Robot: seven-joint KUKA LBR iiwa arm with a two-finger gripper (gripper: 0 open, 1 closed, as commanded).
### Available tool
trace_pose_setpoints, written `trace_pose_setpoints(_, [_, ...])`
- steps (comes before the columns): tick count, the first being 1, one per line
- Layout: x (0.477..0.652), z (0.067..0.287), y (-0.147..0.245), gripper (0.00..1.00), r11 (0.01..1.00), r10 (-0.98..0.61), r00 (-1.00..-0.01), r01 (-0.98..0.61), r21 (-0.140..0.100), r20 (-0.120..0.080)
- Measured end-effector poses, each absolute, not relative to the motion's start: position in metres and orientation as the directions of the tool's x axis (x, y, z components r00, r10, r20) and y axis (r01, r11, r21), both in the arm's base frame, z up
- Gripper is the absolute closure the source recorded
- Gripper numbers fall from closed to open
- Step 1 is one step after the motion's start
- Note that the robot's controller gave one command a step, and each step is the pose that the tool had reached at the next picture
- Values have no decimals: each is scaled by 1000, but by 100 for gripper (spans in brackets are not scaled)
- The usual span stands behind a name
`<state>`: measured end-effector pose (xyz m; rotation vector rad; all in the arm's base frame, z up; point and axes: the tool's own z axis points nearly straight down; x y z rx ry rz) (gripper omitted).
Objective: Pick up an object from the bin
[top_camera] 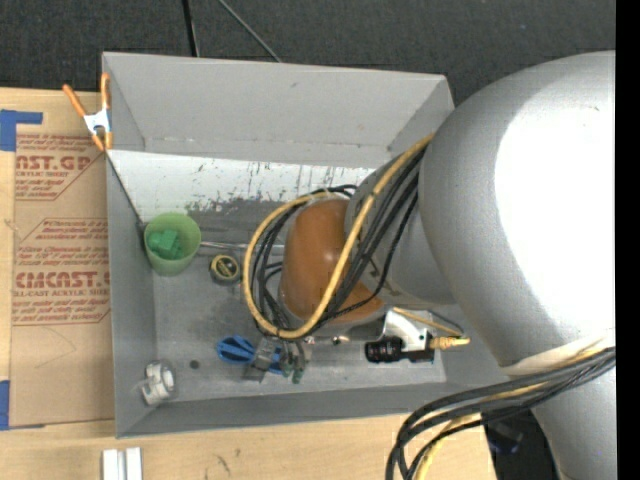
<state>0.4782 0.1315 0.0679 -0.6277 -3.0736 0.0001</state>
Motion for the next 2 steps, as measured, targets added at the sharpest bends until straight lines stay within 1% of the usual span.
trace_pose_setpoints(1, [480,154,132,100,920,391,-920,391,5,-5])
trace_pose_setpoints(2, [481,187,133,100,921,390,-921,390,2,-2])
